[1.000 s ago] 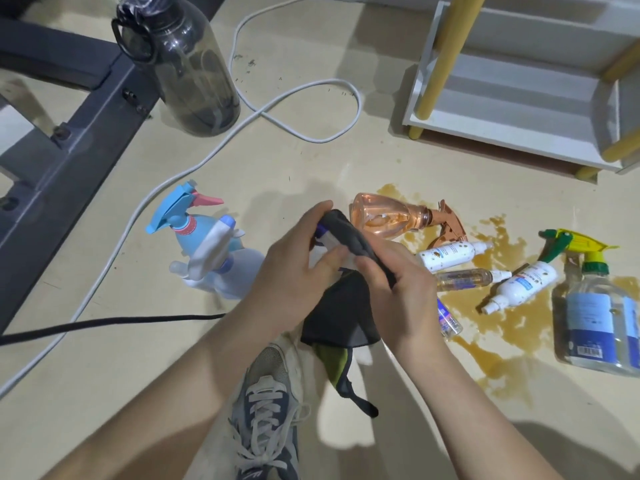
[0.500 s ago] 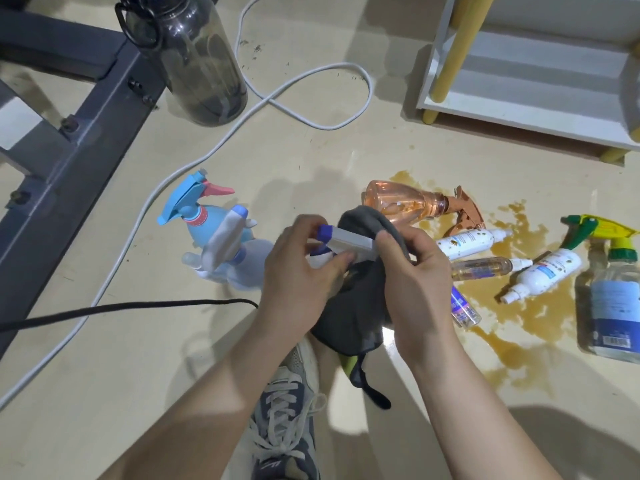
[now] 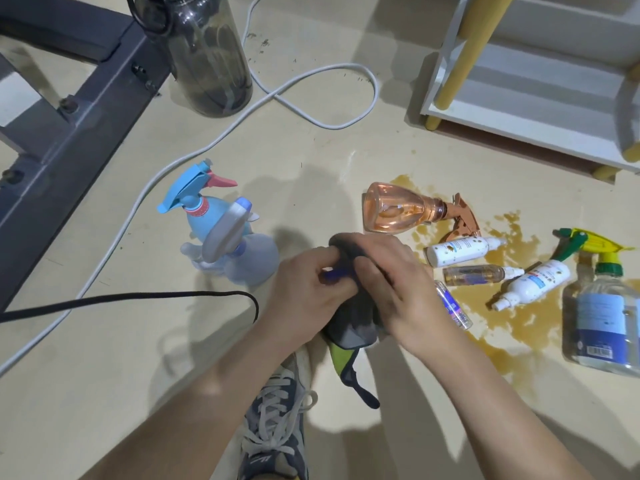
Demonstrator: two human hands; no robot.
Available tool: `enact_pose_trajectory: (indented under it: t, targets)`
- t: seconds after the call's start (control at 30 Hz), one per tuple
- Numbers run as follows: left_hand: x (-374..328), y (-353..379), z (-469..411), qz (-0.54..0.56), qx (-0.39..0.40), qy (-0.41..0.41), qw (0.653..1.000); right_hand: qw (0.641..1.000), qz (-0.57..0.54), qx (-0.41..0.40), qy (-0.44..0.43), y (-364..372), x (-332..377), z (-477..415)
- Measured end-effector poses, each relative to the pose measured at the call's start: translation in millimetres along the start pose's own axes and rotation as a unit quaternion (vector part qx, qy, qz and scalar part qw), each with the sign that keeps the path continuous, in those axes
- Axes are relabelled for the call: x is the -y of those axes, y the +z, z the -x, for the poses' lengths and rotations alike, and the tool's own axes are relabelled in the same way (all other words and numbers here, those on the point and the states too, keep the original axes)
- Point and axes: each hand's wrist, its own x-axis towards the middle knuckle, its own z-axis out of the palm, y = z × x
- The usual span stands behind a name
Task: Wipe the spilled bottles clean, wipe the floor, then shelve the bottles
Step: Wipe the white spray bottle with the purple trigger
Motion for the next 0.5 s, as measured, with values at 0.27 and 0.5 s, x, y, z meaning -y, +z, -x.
enact_pose_trajectory:
  t: [0.27, 0.5]
  targets:
    - [-7, -10, 12, 0.256, 0.028, -0.048, 0.965, 0.987, 0.127, 0.057, -0.074, -19, 9, -7]
    - [11, -34, 16, 0.120, 0.025, -0.061, 0.991, 0.905, 0.340, 0.022, -0.256, -4, 11, -39]
